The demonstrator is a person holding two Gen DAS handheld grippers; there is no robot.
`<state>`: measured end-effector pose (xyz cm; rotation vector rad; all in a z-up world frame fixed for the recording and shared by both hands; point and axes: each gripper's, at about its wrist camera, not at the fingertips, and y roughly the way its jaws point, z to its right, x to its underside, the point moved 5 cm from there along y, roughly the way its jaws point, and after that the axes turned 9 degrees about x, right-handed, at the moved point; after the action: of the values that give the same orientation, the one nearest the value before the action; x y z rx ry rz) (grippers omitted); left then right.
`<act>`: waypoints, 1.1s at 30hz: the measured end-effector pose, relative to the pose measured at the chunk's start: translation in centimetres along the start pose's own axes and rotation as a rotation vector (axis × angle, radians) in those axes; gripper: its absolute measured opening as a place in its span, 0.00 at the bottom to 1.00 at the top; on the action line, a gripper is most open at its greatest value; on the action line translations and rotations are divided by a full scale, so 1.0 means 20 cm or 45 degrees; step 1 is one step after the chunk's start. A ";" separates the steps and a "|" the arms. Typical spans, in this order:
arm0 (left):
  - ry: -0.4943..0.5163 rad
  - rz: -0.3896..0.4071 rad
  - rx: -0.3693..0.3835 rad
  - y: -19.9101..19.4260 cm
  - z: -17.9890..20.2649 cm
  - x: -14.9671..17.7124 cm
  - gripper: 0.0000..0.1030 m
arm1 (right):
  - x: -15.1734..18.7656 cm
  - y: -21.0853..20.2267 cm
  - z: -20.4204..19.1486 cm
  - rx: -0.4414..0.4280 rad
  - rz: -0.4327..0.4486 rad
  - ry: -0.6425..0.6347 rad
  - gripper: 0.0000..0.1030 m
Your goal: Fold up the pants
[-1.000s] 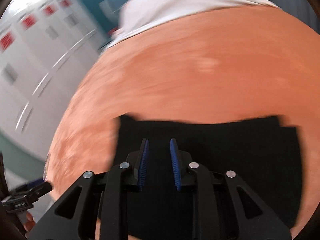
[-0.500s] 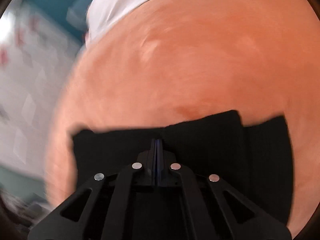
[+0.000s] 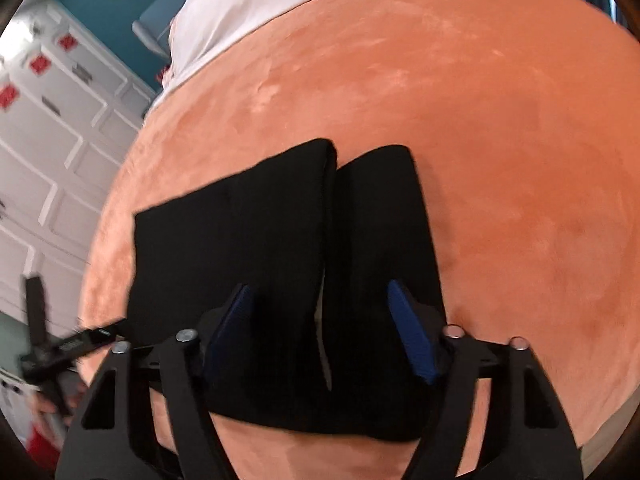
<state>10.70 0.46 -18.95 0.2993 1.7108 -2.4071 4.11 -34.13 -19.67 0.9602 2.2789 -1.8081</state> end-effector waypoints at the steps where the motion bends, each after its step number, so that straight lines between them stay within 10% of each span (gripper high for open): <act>1: 0.007 0.003 0.015 -0.01 0.01 0.00 0.84 | 0.00 0.01 -0.02 -0.043 -0.015 0.004 0.26; 3: 0.041 0.040 0.039 -0.07 0.06 -0.02 0.84 | -0.04 -0.12 -0.01 -0.087 0.033 0.030 0.03; 6: 0.097 0.084 0.014 -0.10 0.10 -0.03 0.84 | -0.05 -0.23 0.00 -0.134 0.060 0.029 0.05; 15: 0.158 0.067 -0.018 -0.11 0.18 0.02 0.84 | 0.01 0.06 -0.13 -0.040 -0.022 -0.071 0.49; 26: 0.105 0.053 -0.036 -0.10 0.08 0.05 0.84 | 0.04 0.04 0.01 -0.178 -0.062 0.050 0.51; 30: 0.114 0.023 -0.051 -0.06 0.08 0.08 0.84 | 0.03 0.05 -0.03 -0.246 -0.105 0.065 0.17; 33: 0.121 0.040 -0.031 -0.09 0.10 0.07 0.84 | -0.02 -0.12 -0.07 -0.268 -0.015 0.051 0.16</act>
<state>8.76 -0.95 -16.95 0.4408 1.7597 -2.3838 3.67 -33.38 -17.08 0.9564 2.4422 -1.5268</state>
